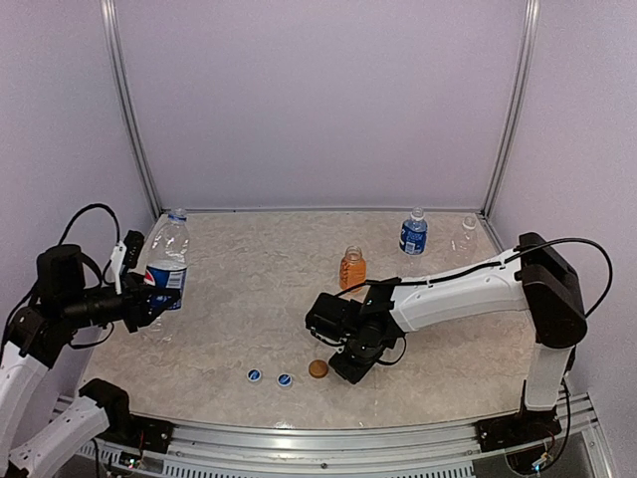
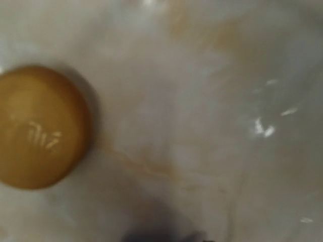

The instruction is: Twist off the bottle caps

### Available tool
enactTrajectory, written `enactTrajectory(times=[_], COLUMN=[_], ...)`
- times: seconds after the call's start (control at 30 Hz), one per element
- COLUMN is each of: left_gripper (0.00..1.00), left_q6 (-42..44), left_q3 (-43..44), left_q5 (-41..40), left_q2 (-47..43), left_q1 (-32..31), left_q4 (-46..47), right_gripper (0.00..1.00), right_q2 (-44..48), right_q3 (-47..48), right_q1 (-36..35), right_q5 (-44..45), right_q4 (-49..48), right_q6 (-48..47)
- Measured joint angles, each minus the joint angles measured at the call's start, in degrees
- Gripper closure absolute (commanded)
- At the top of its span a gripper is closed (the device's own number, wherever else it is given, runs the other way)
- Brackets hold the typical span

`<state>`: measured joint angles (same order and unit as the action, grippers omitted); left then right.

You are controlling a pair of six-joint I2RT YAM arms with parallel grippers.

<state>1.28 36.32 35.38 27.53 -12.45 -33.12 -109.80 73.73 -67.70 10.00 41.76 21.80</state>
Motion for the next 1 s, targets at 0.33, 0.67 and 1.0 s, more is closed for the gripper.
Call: enactTrajectory(times=[0.33,0.67,1.0], left_gripper=[0.7,0.67,0.67], left_q6=[-5.6,-0.4,11.5], left_q3=[-3.6,-2.8,4.2], left_q5=[7.5,12.5,13.1], left_q2=[-6.3,-6.6,-1.6], left_q1=[3.9,2.8,-4.1], left_q4=[3.7,2.5,-0.9], right_gripper=[0.04,0.08,0.12], right_q2=[-4.7,-0.7,14.4], right_q3=[5.8,17.3,19.8], right_q1=[0.0,-0.2,-2.3], right_q5=[-1.6,-1.4,-13.3], right_q4=[4.6,5.0,-38.6], right_q6=[1.7,-2.4,-10.7])
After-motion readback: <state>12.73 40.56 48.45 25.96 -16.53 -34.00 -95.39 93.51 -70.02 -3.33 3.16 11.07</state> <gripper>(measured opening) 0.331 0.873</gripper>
